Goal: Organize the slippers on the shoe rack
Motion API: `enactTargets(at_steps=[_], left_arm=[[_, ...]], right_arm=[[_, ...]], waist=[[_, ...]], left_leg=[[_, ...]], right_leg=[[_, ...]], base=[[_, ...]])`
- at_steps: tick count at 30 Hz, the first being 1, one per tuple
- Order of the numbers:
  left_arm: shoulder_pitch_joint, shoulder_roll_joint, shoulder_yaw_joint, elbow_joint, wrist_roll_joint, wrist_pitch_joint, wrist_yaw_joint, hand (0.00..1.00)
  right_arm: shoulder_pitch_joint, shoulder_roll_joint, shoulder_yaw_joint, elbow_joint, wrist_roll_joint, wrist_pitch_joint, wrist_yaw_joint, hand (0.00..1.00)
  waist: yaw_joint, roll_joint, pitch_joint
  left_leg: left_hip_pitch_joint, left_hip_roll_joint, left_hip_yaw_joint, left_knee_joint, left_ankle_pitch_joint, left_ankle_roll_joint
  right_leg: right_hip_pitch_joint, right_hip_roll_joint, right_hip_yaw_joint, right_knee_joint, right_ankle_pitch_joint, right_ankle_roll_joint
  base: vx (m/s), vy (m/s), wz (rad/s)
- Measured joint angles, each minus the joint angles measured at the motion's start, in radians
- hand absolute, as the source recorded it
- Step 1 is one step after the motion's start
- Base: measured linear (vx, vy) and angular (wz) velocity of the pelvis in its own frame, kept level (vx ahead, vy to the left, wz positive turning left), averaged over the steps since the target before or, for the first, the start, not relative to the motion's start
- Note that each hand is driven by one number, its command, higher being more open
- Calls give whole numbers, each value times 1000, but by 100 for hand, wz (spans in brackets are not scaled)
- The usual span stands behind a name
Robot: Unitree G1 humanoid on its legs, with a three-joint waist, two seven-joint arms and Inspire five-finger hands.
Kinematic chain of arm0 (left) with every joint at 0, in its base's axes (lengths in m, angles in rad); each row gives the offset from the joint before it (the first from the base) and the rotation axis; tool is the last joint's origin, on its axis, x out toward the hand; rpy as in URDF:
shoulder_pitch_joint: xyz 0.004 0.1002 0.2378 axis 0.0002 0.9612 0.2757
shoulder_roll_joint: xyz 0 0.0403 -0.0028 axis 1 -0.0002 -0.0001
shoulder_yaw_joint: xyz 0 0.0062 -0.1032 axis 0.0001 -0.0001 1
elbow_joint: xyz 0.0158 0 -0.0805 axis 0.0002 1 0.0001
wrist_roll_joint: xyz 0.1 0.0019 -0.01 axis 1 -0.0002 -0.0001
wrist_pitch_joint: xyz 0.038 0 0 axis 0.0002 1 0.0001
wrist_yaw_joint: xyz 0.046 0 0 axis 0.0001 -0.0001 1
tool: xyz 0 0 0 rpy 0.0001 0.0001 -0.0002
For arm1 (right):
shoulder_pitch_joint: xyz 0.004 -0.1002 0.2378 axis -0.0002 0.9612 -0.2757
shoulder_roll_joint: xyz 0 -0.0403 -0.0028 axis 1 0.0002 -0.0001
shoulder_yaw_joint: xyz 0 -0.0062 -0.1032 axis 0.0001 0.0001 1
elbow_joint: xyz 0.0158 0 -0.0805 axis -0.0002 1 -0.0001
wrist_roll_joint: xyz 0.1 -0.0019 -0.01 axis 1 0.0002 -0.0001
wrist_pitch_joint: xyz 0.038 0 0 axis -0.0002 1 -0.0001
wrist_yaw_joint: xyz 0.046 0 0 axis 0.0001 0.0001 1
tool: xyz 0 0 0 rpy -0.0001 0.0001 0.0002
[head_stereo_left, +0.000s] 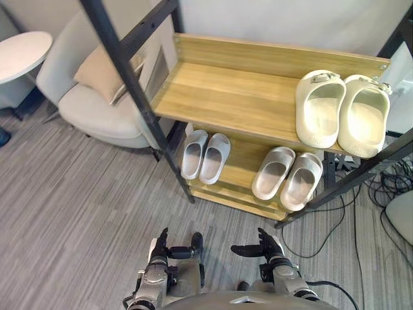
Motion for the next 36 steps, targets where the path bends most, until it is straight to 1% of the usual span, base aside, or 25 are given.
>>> enactTargets(at_steps=[1, 3, 4, 5, 6, 7, 8, 9, 10, 11, 12, 15, 18, 20, 21, 23, 24, 25, 26, 28, 30, 31, 33, 35, 36], left_arm=[[-8, 2, 2, 0, 10, -3, 2, 100], [-2, 2, 2, 5, 11, -3, 4, 100], [0, 0, 2, 10, 12, -3, 5, 100], [-2, -5, 4, 38, 13, -1, 5, 100], [-3, -5, 4, 39, 13, -1, 5, 100], [-4, -7, 5, 48, 21, 1, 4, 100], [1, 6, 0, 48, 31, 1, 3, 100], [18, 13, -3, 48, 39, 1, -1, 100], [22, 14, -3, 48, 43, 1, -2, 100], [32, 12, -9, 48, 52, 0, -3, 100], [30, 12, -25, 52, 53, 1, -4, 100], [34, 5, -21, 51, 59, 0, -5, 100], [37, 5, -16, 54, 60, -1, -9, 100], [35, 7, 7, 63, 71, -2, -17, 100], [35, 10, 19, 69, 71, -2, -17, 100], [35, 14, 21, 71, 70, -2, -16, 100], [36, 18, 19, 76, 70, -2, -19, 100], [35, 19, 17, 86, 70, -3, -18, 100], [30, 16, 17, 92, 69, -1, -17, 100], [28, 11, 32, 92, 65, -1, -14, 100], [26, 9, 49, 99, 62, -1, -14, 100], [24, 11, 52, 113, 59, -1, -13, 100], [21, 9, 55, 116, 59, -1, -13, 100], [18, 3, 57, 116, 59, -1, -13, 100], [19, 4, 57, 116, 60, -1, -12, 100]], right_arm=[[6, -11, -18, 6, 0, 1, -8, 100], [19, -29, -19, 4, 0, 1, -7, 100], [28, -35, -19, -1, 0, 1, -5, 100], [52, -47, -19, -41, -2, 0, -2, 100], [53, -47, -19, -45, -2, 1, -2, 100], [73, -53, -21, -92, -8, -1, 10, 100], [98, -42, -26, -114, -17, -2, 19, 100], [117, -29, -25, -115, -26, -12, 34, 100], [119, -24, -26, -115, -31, -12, 36, 100], [119, -26, -26, -115, -41, -13, 39, 100], [110, -26, -27, -111, -42, -13, 39, 100], [109, -27, -23, -109, -58, -12, 40, 100], [102, -16, -22, -95, -62, -12, 40, 100], [88, -9, -22, -82, -62, -8, 40, 100], [92, -4, -20, -82, -64, -8, 40, 100], [102, 1, -16, -82, -79, -8, 41, 100], [110, 4, -16, -83, -79, -8, 46, 100], [104, -4, -18, -85, -79, -7, 58, 100], [102, -9, -18, -84, -79, -6, 59, 100], [93, -12, -8, -89, -79, -6, 61, 100], [85, -18, 20, -96, -78, -7, 62, 100], [84, -17, 46, -111, -78, -8, 62, 100], [86, -16, 64, -131, -78, -11, 63, 100], [90, -12, 76, -170, -78, -12, 80, 100], [92, -11, 78, -180, -78, -15, 83, 100]], waist=[[1, -23, 12], [2, -24, 7], [1, -15, 2], [-11, 1, -7], [-12, 2, -7], [-22, 1, -10], [-33, -20, -24], [-35, -37, -46], [-38, -41, -50], [-46, -31, -63], [-54, -22, -60], [-45, -6, -62], [-44, -14, -67], [-48, -29, -66], [-47, -46, -65], [-44, -68, -73], [-42, -78, -80], [-49, -67, -82], [-54, -59, -81], [-52, -38, -68], [-50, -36, -62], [-51, -40, -61], [-52, -48, -57], [-64, -56, -52], [-71, -58, -51]], left_leg=[[8, -22, 36, 148, -114, 30], [37, -8, 39, 218, -203, 18], [51, 5, 46, 233, -234, 11], [94, 70, 129, 262, -299, 6], [96, 72, 134, 262, -301, 5], [100, 81, 218, 243, -298, 16], [104, 49, 229, 197, -277, 20], [165, -2, 222, 18, -210, 30], [186, -21, 217, -43, -174, 25], [234, -52, 194, -194, -96, 36], [237, -63, 169, -229, -82, 48], [235, -77, 148, -229, -82, 53], [242, -100, 129, -230, -97, 75], [254, -120, 133, -229, -112, 95], [270, -138, 133, -229, -122, 106], [283, -165, 113, -229, -134, 120], [294, -183, 79, -228, -149, 137], [314, -179, 26, -214, -162, 159], [312, -167, 1, -202, -172, 168], [318, -117, -71, -157, -212, 157], [352, -90, -110, -147, -238, 151], [388, -81, -138, -145, -263, 141], [422, -79, -169, -143, -292, 134], [446, -80, -251, -105, -366, 123], [449, -80, -280, -87, -388, 118]], right_leg=[[-10, -45, -25, -5, 20, 9], [-28, -61, -40, -16, 42, 16], [-32, -63, -49, -18, 50, 18], [-40, -68, -83, -8, 61, 27], [-41, -68, -85, -7, 62, 28], [-41, -76, -114, 12, 63, 34], [-39, -84, -125, -14, 59, 55], [-10, -100, -162, -78, 99, 72], [-2, -103, -172, -96, 110, 76], [5, -101, -197, -129, 133, 84], [13, -100, -223, -145, 141, 89], [36, -106, -247, -173, 165, 98], [62, -119, -275, -182, 167, 112], [64, -158, -298, -127, 131, 146], [68, -188, -308, -78, 103, 165], [77, -231, -316, -20, 72, 182], [76, -263, -305, 49, 66, 188], [22, -288, -232, 192, 65, 144], [5, -266, -181, 216, 25, 117], [-55, -161, -88, 225, -32, 79], [-120, -101, -52, 223, -32, 79], [-171, -67, -27, 194, -24, 82], [-223, -40, 6, 145, 5, 84], [-310, 12, 150, 48, 103, 81], [-319, 22, 186, 49, 147, 78]], base=[[-193, -9, 81], [-103, 65, 43], [-104, 169, 47], [-82, 182, 38], [-111, 215, 64], [-107, 158, 67], [-137, 218, 98], [-88, 162, 77], [-82, 203, 70], [-61, 149, 65], [-104, 148, 65], [-61, 84, 30], [9, 59, 25], [57, 74, 39], [120, 99, 39], [125, 72, 41], [217, 122, 75], [242, 117, 89], [265, 71, 101], [189, -36, 93], [188, -58, 75], [251, -91, 68], [292, -117, 67], [399, -203, 102], [511, -276, 131]])
